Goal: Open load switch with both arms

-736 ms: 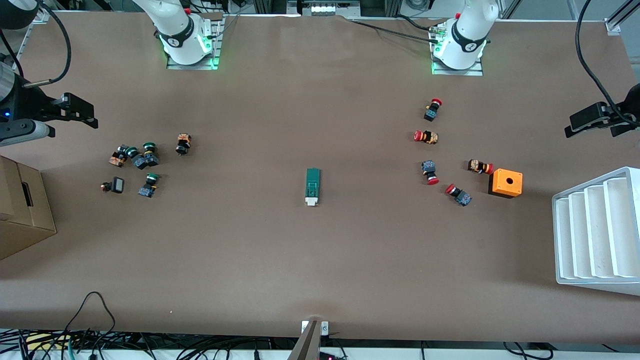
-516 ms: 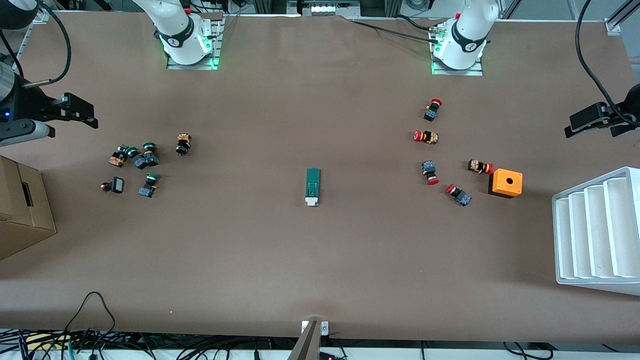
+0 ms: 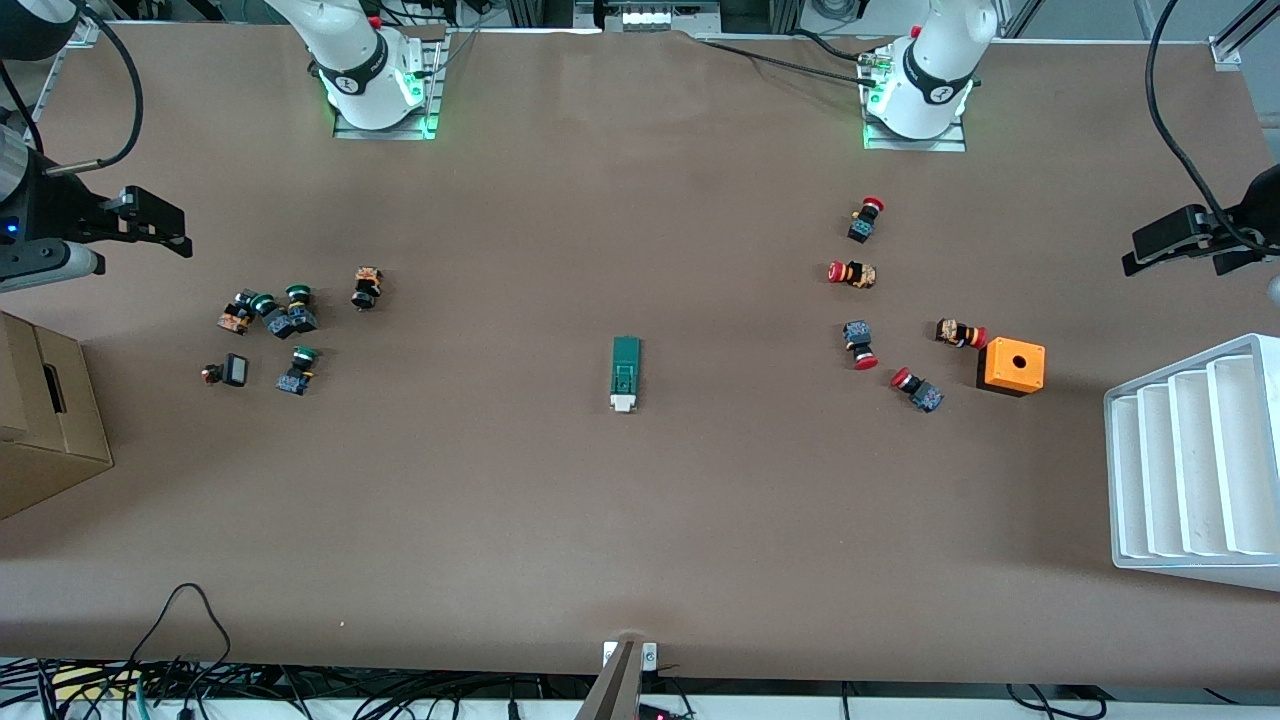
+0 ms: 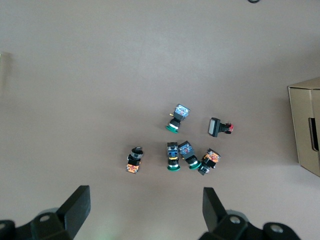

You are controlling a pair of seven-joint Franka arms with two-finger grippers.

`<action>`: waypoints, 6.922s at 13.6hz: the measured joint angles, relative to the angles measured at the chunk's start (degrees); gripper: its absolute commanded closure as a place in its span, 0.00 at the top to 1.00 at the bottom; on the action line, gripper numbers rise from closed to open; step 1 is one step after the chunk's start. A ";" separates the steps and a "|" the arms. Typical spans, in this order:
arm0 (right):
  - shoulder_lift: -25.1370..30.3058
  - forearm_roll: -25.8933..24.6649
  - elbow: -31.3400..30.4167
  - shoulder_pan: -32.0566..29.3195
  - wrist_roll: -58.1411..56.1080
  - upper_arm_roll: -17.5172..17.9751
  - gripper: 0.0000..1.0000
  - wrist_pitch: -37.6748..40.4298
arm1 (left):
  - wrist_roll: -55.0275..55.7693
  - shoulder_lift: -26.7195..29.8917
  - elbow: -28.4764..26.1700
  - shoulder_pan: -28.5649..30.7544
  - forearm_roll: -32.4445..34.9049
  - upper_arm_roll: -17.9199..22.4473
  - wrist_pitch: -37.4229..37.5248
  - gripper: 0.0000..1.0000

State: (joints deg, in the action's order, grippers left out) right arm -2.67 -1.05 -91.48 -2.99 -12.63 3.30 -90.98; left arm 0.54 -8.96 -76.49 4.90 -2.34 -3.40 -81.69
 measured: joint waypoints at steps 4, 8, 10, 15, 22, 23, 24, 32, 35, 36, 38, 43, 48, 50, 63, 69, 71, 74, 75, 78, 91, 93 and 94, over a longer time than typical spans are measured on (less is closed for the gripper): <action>-0.05 -1.32 0.00 0.00 0.00 0.00 0.99 0.22 | 5.29 -0.02 0.00 -0.86 -0.20 -3.86 -0.34 1.00; -0.06 -1.34 0.00 0.00 -0.05 -0.04 0.99 0.23 | 22.13 -0.41 -0.18 -1.46 -0.23 -15.84 -3.27 1.00; -0.05 -1.34 0.04 0.00 -0.07 -0.07 0.99 0.23 | 28.57 -1.54 -0.74 -1.83 -0.22 -21.21 -7.10 1.00; -0.89 0.17 0.10 0.00 -0.07 -0.08 0.99 -0.28 | 42.45 -8.23 -2.58 -9.35 5.54 -26.56 -20.70 1.00; -15.15 4.89 12.65 1.36 9.90 -0.10 0.98 -0.83 | 74.03 -20.97 -3.38 -30.15 36.82 -26.80 -33.06 1.00; -17.56 5.01 14.81 2.22 13.21 -0.08 0.98 -0.99 | 79.32 -22.79 -3.93 -32.34 42.32 -26.79 -34.71 1.00; -20.07 5.24 17.16 3.24 17.22 -0.06 0.98 -1.22 | 85.26 -24.36 -5.26 -34.26 47.94 -26.78 -37.03 1.00; -36.43 10.12 27.61 10.48 49.82 0.41 0.98 -11.33 | 128.92 -32.97 -22.44 -38.21 92.94 -26.60 -43.22 1.00; -41.06 10.17 27.88 13.77 62.14 1.44 0.98 -18.75 | 134.58 -36.19 -23.39 -39.86 100.34 -26.44 -39.58 1.00; -42.50 10.18 28.05 14.73 65.90 1.60 0.98 -20.79 | 135.95 -37.23 -23.41 -40.57 102.30 -26.44 -38.04 1.00; -45.54 10.39 29.12 16.71 74.37 1.78 0.98 -23.40 | 139.70 -39.39 -23.51 -41.50 107.13 -26.22 -35.68 1.00; -51.71 13.81 31.02 21.69 94.80 1.90 0.97 -29.35 | 144.73 -44.49 -23.45 -41.56 117.53 -23.73 -33.08 1.00; -55.61 14.28 33.43 27.24 106.73 1.84 0.85 -30.84 | 145.44 -45.22 -22.78 -41.56 119.93 -22.72 -32.90 1.00; -56.26 14.28 33.88 29.61 109.76 1.66 0.73 -31.45 | 145.44 -45.71 -22.20 -41.77 120.01 -22.71 -32.52 1.00; -58.10 18.93 36.87 33.81 118.40 0.26 0.51 -26.14 | 145.55 -46.24 -21.92 -45.06 120.18 -20.33 -29.77 0.53; -58.64 24.01 41.74 32.53 119.69 0.19 0.51 -20.11 | 145.77 -46.25 -21.95 -45.14 120.18 -20.29 -29.56 0.48; -59.59 25.13 41.88 31.84 119.86 0.22 0.51 -20.29 | 145.80 -46.25 -21.95 -45.18 120.18 -20.26 -29.54 0.49; -61.51 25.51 42.54 31.43 119.91 0.41 0.51 -20.99 | 145.81 -46.25 -21.95 -45.19 120.18 -20.25 -29.54 0.50; -61.91 25.52 42.98 31.43 120.00 0.49 0.51 -20.99 | 145.82 -46.25 -21.94 -45.20 120.18 -20.25 -29.53 0.50; -62.33 25.53 43.77 31.39 120.34 0.54 0.51 -20.99 | 145.82 -46.26 -21.94 -45.20 120.18 -20.24 -29.53 0.50; -63.63 25.53 43.81 31.62 121.28 1.13 0.45 -20.85 | 145.82 -46.27 -21.92 -45.27 120.18 -20.19 -29.49 0.52; -63.82 25.53 43.81 31.67 121.39 1.16 0.35 -20.75 | 145.82 -46.27 -21.92 -45.28 120.18 -20.18 -29.49 0.52; -63.82 25.53 43.88 31.68 121.51 1.17 0.31 -20.66 | 145.82 -46.27 -21.92 -45.28 120.18 -20.18 -29.49 0.52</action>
State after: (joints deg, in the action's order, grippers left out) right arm -66.48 24.48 -47.60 28.69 108.88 4.46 -111.64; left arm 146.36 -55.23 -98.41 -40.38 117.84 -23.58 -111.18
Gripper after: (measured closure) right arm 0.542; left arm 0.471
